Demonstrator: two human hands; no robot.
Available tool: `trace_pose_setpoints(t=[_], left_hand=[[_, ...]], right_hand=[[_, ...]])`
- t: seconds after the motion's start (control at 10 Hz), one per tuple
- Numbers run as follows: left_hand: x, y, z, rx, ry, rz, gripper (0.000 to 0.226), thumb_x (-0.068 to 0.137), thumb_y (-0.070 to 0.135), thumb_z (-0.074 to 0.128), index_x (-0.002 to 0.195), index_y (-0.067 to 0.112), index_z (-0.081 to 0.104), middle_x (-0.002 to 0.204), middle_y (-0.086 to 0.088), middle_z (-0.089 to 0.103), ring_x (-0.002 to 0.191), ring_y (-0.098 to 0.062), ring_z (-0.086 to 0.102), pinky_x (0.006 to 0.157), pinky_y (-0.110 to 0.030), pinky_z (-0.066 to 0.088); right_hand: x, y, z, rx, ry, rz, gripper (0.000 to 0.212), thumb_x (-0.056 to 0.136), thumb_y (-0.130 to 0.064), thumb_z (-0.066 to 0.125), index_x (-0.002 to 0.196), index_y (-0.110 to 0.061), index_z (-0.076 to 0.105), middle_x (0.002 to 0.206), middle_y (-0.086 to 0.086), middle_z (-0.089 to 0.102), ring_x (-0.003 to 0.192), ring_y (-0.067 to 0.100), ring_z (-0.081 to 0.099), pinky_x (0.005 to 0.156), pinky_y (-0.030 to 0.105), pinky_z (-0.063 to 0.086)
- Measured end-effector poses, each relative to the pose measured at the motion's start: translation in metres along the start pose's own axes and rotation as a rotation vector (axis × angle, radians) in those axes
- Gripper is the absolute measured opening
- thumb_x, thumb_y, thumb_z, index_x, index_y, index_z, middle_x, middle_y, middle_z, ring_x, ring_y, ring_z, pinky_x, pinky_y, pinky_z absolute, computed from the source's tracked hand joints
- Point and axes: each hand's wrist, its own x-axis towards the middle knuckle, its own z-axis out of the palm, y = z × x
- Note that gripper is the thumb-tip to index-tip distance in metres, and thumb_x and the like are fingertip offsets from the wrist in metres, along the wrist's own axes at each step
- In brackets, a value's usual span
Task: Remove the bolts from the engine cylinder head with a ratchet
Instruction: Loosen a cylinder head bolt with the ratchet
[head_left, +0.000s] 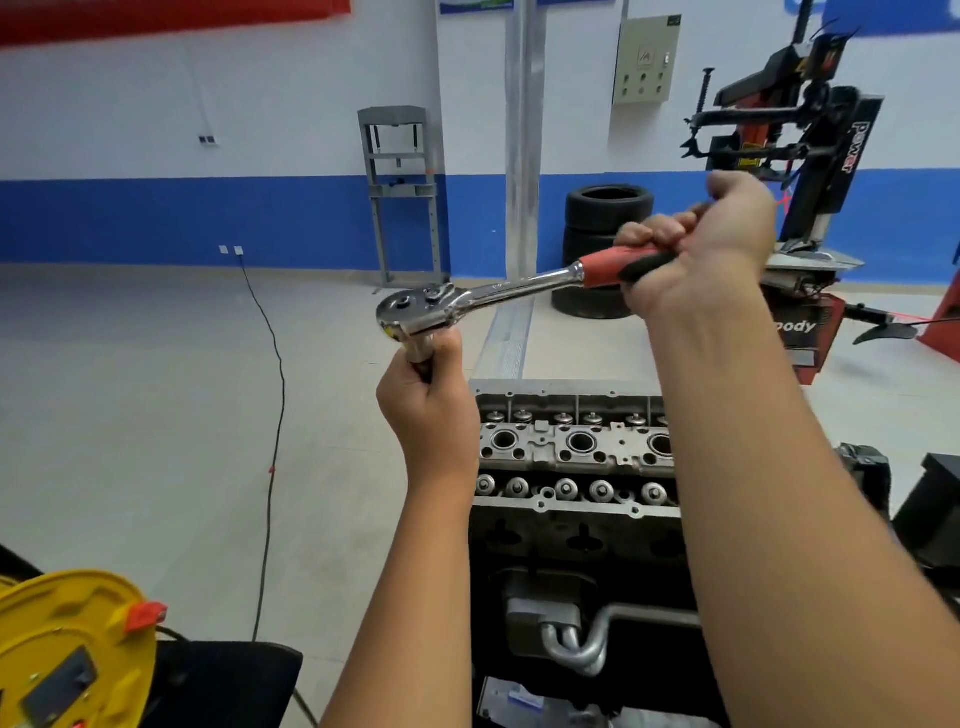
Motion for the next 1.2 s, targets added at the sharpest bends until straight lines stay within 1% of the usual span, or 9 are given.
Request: trace_pose_setpoints(t=[0.1, 0.3, 0.4, 0.6, 0.8, 0.9, 1.0, 1.1, 1.2], left_hand=[[-0.012, 0.003, 0.0, -0.025, -0.049, 0.041, 0.045, 0.093, 0.043, 0.064, 0.054, 0.034, 0.045, 0.049, 0.014, 0.039, 0.048, -0.004, 0.032, 0.049, -0.02, 0.03], [0.007, 0.002, -0.008, -0.028, 0.078, -0.042, 0.045, 0.089, 0.043, 0.062, 0.057, 0.023, 0.038, 0.057, -0.006, 0.035, 0.058, -0.03, 0.032, 0.051, -0.052, 0.033], [0.015, 0.001, -0.002, 0.032, 0.066, -0.091, 0.04, 0.089, 0.04, 0.058, 0.057, 0.023, 0.042, 0.055, 0.003, 0.039, 0.058, -0.023, 0.037, 0.053, -0.045, 0.035], [0.011, -0.003, -0.005, 0.043, -0.017, -0.176, 0.015, 0.1, 0.007, 0.06, 0.089, 0.012, 0.069, 0.075, 0.006, 0.067, 0.065, -0.008, 0.059, 0.064, -0.025, 0.05], [0.001, 0.01, 0.004, 0.01, -0.137, -0.2, 0.042, 0.092, 0.009, 0.065, 0.055, 0.024, 0.051, 0.06, 0.005, 0.042, 0.064, -0.018, 0.033, 0.059, -0.034, 0.029], [-0.001, 0.018, -0.001, 0.169, -0.118, -0.167, 0.039, 0.098, -0.004, 0.056, 0.066, 0.017, 0.05, 0.067, -0.002, 0.051, 0.065, -0.021, 0.043, 0.065, -0.036, 0.038], [0.007, 0.051, 0.006, -0.578, -0.015, -0.673, 0.021, 0.078, -0.009, 0.053, 0.09, 0.002, 0.065, 0.076, -0.016, 0.07, 0.069, -0.024, 0.062, 0.096, -0.047, 0.046], [0.015, 0.063, 0.011, -1.426, 0.121, -0.956, 0.02, 0.084, 0.008, 0.056, 0.085, -0.011, 0.059, 0.063, -0.026, 0.064, 0.063, -0.032, 0.056, 0.096, -0.042, 0.045], [0.008, 0.034, 0.008, -0.385, 0.003, -0.635, 0.02, 0.085, 0.007, 0.06, 0.071, 0.013, 0.047, 0.057, 0.003, 0.049, 0.056, -0.012, 0.038, 0.062, -0.03, 0.035]], right_hand=[[0.028, 0.014, 0.02, -0.103, -0.033, 0.231, 0.033, 0.098, -0.018, 0.056, 0.067, -0.015, 0.042, 0.048, -0.005, 0.037, 0.033, 0.01, 0.034, 0.038, 0.019, 0.035], [-0.007, 0.029, 0.013, -0.183, -0.038, 0.009, 0.014, 0.097, -0.012, 0.062, 0.09, -0.01, 0.05, 0.05, -0.002, 0.044, 0.039, 0.011, 0.042, 0.046, 0.025, 0.045], [-0.074, 0.055, -0.022, -0.071, -0.084, -0.108, 0.02, 0.093, -0.02, 0.074, 0.1, -0.012, 0.057, 0.06, 0.0, 0.062, 0.055, 0.014, 0.064, 0.062, 0.031, 0.057], [-0.087, 0.111, 0.008, -0.143, -0.072, 0.272, 0.033, 0.1, -0.032, 0.061, 0.074, -0.016, 0.048, 0.049, 0.003, 0.055, 0.048, 0.02, 0.057, 0.056, 0.033, 0.052], [-0.028, 0.102, 0.035, -0.224, -0.173, 0.651, 0.043, 0.106, -0.021, 0.055, 0.067, -0.018, 0.038, 0.049, -0.008, 0.028, 0.033, 0.007, 0.028, 0.038, 0.017, 0.034], [-0.056, 0.109, 0.022, -0.086, -0.153, 0.499, 0.036, 0.106, -0.036, 0.058, 0.078, -0.016, 0.046, 0.046, -0.003, 0.044, 0.036, 0.012, 0.046, 0.043, 0.022, 0.047], [-0.092, 0.126, -0.006, -0.095, -0.127, 0.2, 0.036, 0.104, -0.043, 0.056, 0.082, -0.014, 0.057, 0.068, 0.006, 0.074, 0.068, 0.021, 0.072, 0.073, 0.041, 0.06], [-0.093, 0.131, 0.002, -0.2, -0.108, 0.126, 0.029, 0.104, -0.035, 0.054, 0.085, -0.013, 0.057, 0.065, 0.01, 0.073, 0.065, 0.022, 0.072, 0.088, 0.053, 0.06], [-0.062, 0.108, 0.026, -0.228, -0.052, 0.442, 0.033, 0.103, -0.03, 0.053, 0.077, -0.011, 0.049, 0.045, 0.006, 0.056, 0.038, 0.023, 0.055, 0.059, 0.038, 0.057]])
